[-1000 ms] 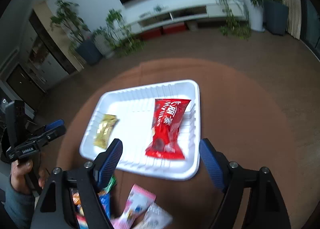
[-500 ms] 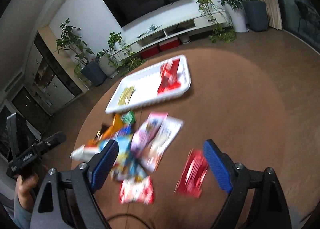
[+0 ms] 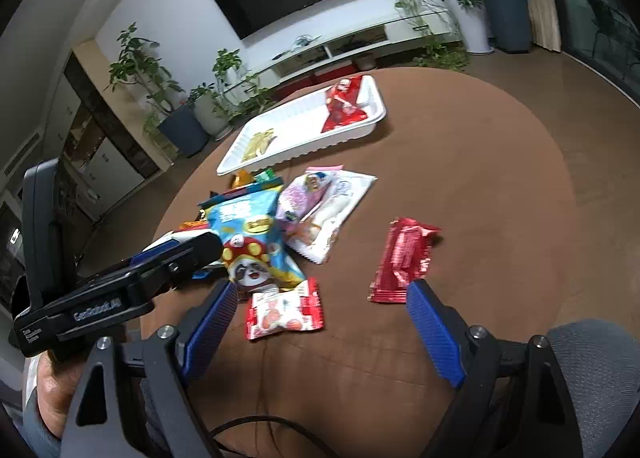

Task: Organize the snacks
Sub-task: 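Open both grippers and withdraw from the tray, then grasp the blue fries bag with the left gripper while the right grasps the red wafer packet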

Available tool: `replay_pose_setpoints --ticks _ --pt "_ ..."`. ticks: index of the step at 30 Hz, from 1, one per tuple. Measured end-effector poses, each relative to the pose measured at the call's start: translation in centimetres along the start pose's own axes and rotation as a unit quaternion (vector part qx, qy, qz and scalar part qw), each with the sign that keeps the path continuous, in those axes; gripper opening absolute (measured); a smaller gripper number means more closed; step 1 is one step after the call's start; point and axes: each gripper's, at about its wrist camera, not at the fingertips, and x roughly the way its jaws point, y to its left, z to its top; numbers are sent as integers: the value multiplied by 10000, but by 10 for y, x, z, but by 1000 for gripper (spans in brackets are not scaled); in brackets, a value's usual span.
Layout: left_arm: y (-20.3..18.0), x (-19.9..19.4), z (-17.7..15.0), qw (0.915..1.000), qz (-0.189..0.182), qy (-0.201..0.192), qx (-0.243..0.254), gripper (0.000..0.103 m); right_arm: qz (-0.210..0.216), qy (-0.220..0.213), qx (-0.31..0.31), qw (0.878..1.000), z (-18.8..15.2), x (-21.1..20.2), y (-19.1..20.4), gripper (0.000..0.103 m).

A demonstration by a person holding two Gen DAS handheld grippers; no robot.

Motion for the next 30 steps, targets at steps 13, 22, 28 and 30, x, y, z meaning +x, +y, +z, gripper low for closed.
replay_pose_setpoints --ticks 13,22,28,30 --pt "-4 40 12 9985 467 238 179 88 -209 127 271 9993 -7 1 -20 88" --pt "7 57 14 9988 189 450 98 49 -210 219 282 9991 -14 4 -22 88" --pt "18 57 17 9990 -15 441 4 41 -268 255 262 9990 -11 6 -24 88" --pt "21 55 16 9991 -53 426 -22 40 -300 280 265 9988 -9 8 -25 88"
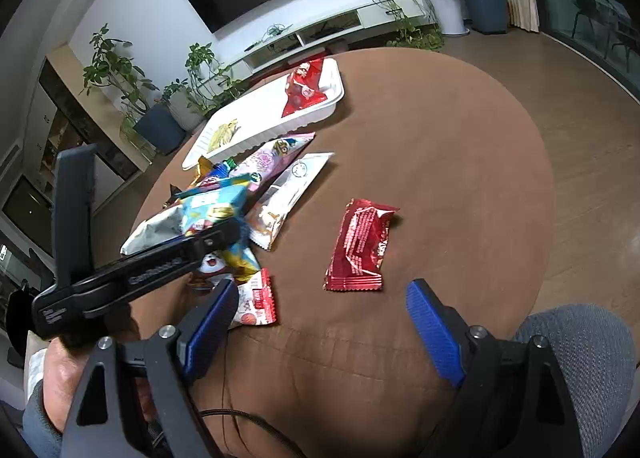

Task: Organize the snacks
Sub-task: 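Grasp the blue fries bag with the left gripper while the right grasps the red wafer packet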

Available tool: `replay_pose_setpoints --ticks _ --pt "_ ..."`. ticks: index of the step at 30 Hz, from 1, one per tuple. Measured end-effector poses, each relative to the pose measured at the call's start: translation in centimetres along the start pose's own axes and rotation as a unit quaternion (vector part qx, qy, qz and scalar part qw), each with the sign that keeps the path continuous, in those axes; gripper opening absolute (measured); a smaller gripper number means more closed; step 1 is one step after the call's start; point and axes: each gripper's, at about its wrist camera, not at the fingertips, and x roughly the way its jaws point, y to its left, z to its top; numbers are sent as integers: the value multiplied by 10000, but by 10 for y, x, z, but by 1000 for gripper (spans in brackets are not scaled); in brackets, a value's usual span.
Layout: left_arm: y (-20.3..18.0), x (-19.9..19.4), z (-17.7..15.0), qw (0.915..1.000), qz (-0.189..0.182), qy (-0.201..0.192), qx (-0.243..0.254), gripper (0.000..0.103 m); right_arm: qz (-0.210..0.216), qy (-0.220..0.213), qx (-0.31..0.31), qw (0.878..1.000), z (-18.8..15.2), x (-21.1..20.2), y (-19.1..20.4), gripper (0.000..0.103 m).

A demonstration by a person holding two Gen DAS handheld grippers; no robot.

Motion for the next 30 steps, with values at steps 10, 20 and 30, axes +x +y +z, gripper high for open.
replay_pose_setpoints --ticks 10,20,30 --pt "12 -20 -9 9988 -432 -130 -163 37 -285 283 -66 9992 20 31 -1 82" --pt "23 -36 -37 9955 -849 -53 -412 37 -738 386 -605 9947 27 52 11 62" --pt "30 -37 -44 9936 -1003 -48 -524 37 -962 501 -1008 9890 25 53 14 33"
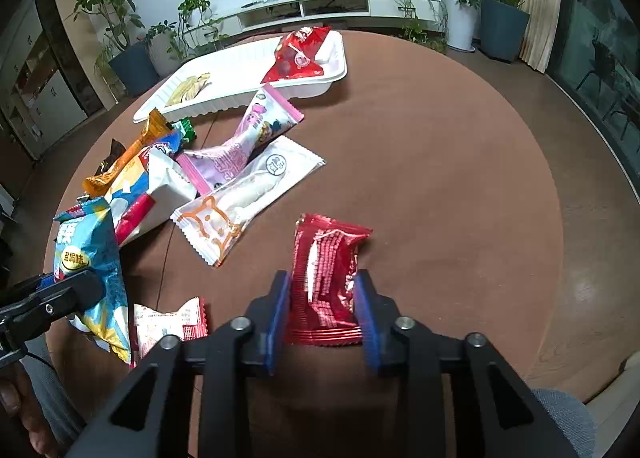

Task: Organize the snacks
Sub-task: 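Grasp the blue fries bag with the left gripper while the right grasps the red wafer packet, then place the blue fries bag and red wafer packet into the tray with both grippers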

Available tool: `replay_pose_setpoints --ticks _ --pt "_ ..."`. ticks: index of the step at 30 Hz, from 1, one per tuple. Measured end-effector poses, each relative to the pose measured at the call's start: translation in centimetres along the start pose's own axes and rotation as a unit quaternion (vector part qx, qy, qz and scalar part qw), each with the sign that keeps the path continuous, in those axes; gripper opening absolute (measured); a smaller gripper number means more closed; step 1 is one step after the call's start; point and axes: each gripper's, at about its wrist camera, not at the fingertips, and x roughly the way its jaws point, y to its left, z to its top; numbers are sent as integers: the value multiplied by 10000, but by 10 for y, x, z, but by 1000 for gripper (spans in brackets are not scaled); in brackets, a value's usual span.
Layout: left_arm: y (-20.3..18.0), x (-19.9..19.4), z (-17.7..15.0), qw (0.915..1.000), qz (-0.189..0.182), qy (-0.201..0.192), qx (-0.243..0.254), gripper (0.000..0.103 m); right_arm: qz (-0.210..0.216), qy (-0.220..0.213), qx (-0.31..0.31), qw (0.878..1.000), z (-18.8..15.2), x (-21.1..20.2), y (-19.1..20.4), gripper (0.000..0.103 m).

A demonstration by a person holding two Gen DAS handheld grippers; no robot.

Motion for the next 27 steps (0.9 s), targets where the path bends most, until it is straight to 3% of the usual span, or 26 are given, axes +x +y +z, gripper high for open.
replay_pose_setpoints --ticks 7,27 --pt "7 -6 0 9997 -210 -76 -129 37 267 -47 242 9993 0 -7 -6 21" --pt "21 -32 2 9969 -603 -245 -453 37 1212 -16 953 9880 -1 -19 -20 20"
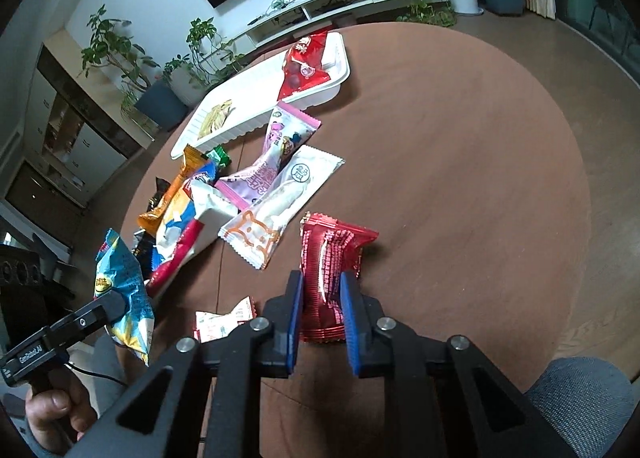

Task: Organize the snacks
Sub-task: 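Place the blue fries bag and red wafer packet into the tray with both grippers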

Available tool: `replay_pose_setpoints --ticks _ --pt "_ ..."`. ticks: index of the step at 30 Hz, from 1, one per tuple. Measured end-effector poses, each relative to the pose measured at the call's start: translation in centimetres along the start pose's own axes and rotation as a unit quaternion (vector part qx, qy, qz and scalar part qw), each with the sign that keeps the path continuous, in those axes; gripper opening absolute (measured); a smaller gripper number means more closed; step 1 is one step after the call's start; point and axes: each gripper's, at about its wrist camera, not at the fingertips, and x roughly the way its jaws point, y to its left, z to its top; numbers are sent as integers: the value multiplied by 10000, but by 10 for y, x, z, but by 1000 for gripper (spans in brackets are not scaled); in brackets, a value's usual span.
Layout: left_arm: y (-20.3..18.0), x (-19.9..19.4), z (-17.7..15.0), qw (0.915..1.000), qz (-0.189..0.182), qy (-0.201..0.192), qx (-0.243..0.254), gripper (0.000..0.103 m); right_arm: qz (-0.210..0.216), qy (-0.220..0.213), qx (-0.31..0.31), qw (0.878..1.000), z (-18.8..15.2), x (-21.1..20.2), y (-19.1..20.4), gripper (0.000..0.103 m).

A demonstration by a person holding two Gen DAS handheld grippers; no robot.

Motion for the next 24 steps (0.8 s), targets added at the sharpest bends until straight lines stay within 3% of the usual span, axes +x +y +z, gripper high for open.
replay_pose_setpoints --ticks 7,15,24 --pt "23 -29 27 9995 -7 -253 -196 37 16 -242 366 9990 20 -16 -26 20" --pt "55 -61 83 9976 358 -582 -128 37 -294 -868 697 9933 73 -51 -64 20" --pt "63 -62 161 9964 533 -608 254 37 -98 -1185 291 9925 138 -45 -29 20"
